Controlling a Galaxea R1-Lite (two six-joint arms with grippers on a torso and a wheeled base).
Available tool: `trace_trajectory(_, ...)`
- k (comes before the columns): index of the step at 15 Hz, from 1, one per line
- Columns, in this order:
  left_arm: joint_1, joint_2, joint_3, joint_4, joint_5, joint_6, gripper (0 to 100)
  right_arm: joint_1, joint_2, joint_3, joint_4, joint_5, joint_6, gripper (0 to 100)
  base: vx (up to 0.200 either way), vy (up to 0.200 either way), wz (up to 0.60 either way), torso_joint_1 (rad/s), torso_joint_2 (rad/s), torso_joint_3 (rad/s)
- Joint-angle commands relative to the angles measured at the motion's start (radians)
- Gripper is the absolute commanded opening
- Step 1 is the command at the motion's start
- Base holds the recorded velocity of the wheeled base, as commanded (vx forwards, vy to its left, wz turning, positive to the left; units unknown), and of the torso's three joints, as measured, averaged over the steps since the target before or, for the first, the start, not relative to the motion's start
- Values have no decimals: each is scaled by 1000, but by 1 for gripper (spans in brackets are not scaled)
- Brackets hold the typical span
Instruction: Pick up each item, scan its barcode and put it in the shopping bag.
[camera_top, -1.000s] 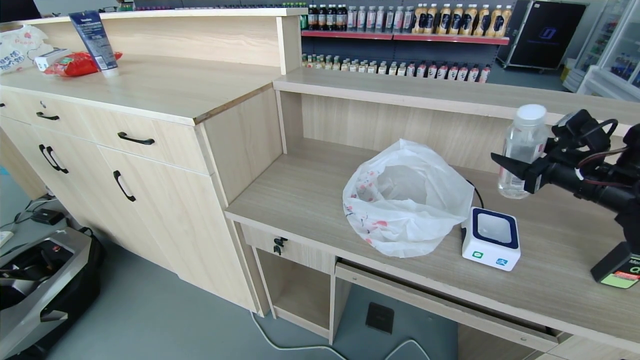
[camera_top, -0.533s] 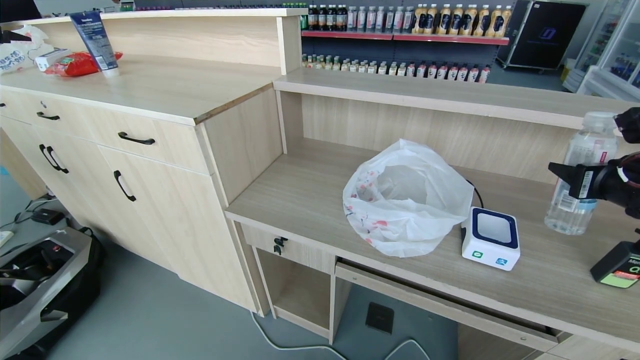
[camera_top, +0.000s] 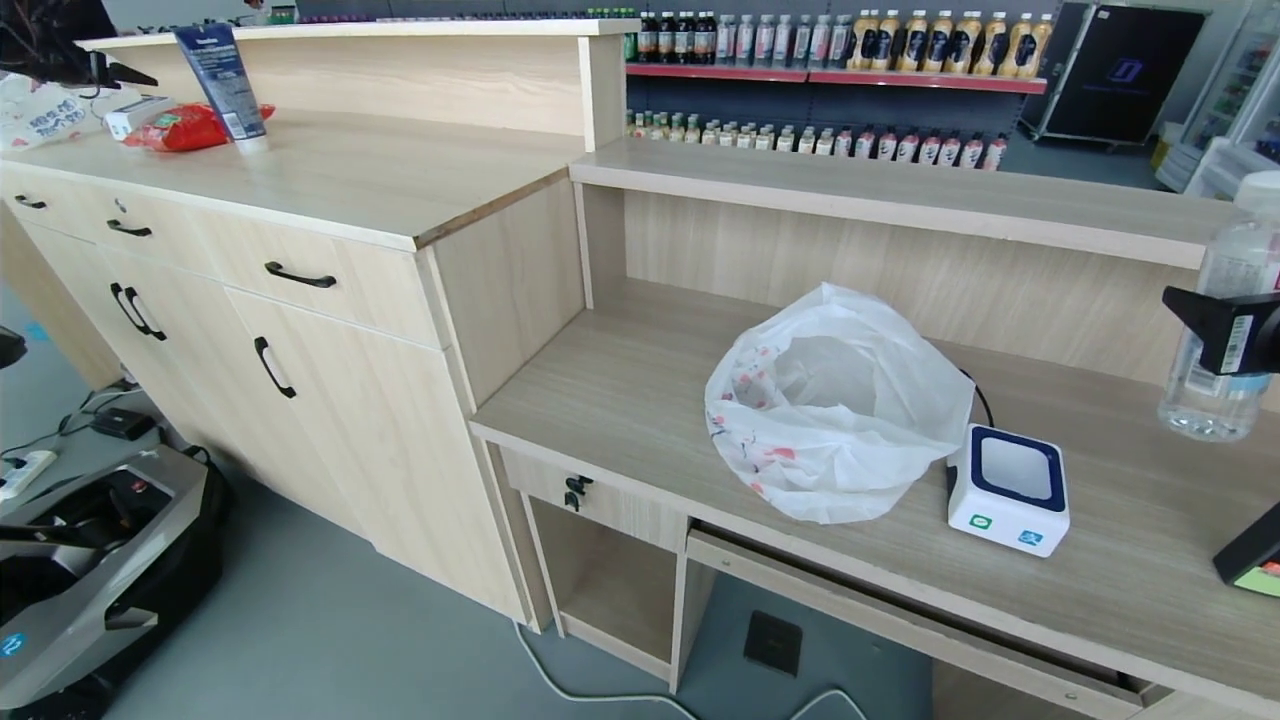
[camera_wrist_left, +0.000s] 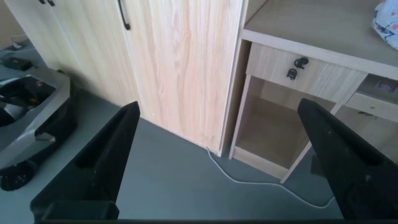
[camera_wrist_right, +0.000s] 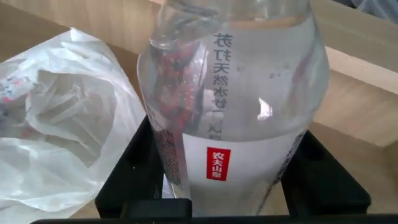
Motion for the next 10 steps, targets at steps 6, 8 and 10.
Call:
trace_trajectory(6, 0, 0, 0, 0, 1, -1, 100, 16, 45, -52, -16, 248, 169, 0, 0, 0, 100, 0, 2, 0)
trace_trajectory(8, 0, 0, 0, 0, 1, -1, 100, 22, 151, -50, -88, 251, 175, 0, 0, 0, 0, 0, 0, 0)
trace_trajectory(10, 0, 0, 0, 0, 1, -1, 100, 55, 274, -72, -210, 251, 177, 0, 0, 0, 0, 0, 0, 0)
